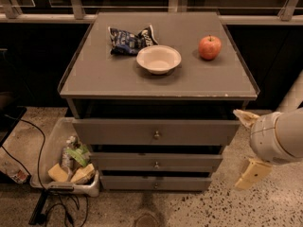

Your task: Open middle drawer

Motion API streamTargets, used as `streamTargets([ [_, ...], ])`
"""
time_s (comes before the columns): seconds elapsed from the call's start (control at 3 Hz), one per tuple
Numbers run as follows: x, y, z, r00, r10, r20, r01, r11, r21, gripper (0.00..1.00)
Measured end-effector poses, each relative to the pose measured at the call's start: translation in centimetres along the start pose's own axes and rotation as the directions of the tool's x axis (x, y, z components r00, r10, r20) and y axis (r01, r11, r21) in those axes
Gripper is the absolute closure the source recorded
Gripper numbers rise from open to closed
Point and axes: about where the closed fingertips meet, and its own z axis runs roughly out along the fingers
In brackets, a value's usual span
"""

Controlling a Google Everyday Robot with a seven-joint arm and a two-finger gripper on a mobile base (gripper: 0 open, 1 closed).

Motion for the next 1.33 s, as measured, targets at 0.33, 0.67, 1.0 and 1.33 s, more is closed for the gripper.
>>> streamTargets([
  [0.33, 0.0, 0.0, 0.0, 1.000, 0.000, 0.000, 0.000, 1.0000, 0.000, 0.00],
  [0.67, 0.1, 0.3, 1.7, 1.000, -0.010, 0.006, 0.010, 0.9999, -0.010, 0.00],
  [1.0, 1.1, 0.4, 5.6, 0.999, -0.023, 0.026, 0.024, 0.9995, -0.022, 0.00],
  [1.33, 2.7, 0.3, 9.6, 0.997, -0.015, 0.073, 0.015, 0.9999, -0.007, 0.00],
])
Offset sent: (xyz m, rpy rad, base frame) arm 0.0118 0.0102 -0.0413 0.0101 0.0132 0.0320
